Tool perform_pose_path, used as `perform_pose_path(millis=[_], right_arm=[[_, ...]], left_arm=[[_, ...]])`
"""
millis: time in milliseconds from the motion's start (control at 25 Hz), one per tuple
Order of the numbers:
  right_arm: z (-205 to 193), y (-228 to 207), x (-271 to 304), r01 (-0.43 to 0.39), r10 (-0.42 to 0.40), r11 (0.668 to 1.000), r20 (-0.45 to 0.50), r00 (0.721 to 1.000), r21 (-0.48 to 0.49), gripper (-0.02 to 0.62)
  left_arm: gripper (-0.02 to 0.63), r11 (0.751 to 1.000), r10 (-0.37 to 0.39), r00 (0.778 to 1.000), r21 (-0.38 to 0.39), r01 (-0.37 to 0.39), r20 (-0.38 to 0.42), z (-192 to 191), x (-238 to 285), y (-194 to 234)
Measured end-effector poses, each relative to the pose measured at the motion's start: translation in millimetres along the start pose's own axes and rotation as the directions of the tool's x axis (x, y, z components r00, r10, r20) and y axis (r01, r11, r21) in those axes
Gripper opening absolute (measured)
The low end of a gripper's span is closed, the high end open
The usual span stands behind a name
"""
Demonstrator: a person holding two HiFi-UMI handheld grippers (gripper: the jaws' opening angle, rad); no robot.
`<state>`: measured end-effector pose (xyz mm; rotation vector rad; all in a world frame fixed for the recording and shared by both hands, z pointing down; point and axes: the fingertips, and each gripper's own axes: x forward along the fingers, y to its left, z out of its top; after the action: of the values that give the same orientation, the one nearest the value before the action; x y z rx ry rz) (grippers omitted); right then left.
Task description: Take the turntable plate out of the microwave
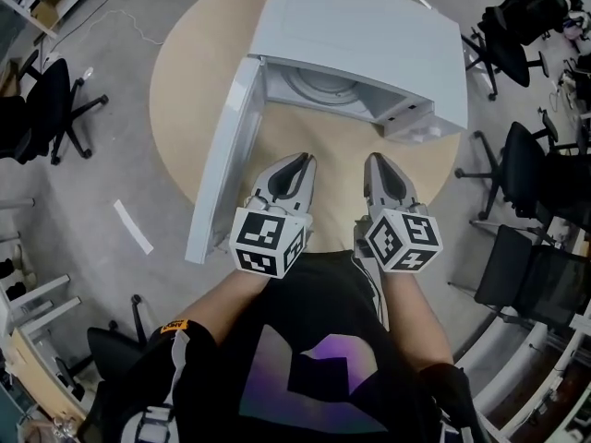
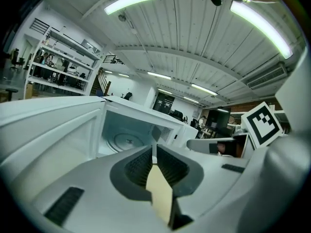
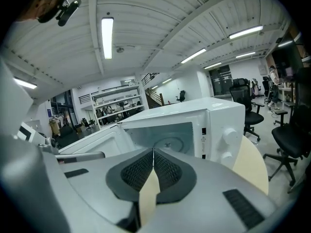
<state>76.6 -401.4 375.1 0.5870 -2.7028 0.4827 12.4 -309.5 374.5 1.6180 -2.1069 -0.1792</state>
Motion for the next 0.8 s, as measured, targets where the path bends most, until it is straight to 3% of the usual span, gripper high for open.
perform_pose_path(millis=[360, 600, 800], right_arm=[[-8.9, -8.4, 53.2, -0.08, 0.084, 0.994, -0.06, 0.995, 0.068, 0.018], [-19.0, -22.1, 90.7, -0.122, 0.132, 0.986, -0.089, 0.987, 0.113, 0.02], [-27.3, -31.5, 119.0, -0.161, 0.177, 0.978, -0.125, 0.976, 0.13, 0.061]], left_arm=[[0.112, 0.997, 0.056, 0.998, -0.054, -0.057, -0.025, -8.0, 26.8, 23.3], [0.134, 0.984, 0.089, 0.995, -0.15, -0.093, -0.035, -9.7, 65.3, 41.3], [0.146, 0.956, 0.123, 0.99, -0.259, -0.136, -0.068, -16.9, 101.1, 60.6]])
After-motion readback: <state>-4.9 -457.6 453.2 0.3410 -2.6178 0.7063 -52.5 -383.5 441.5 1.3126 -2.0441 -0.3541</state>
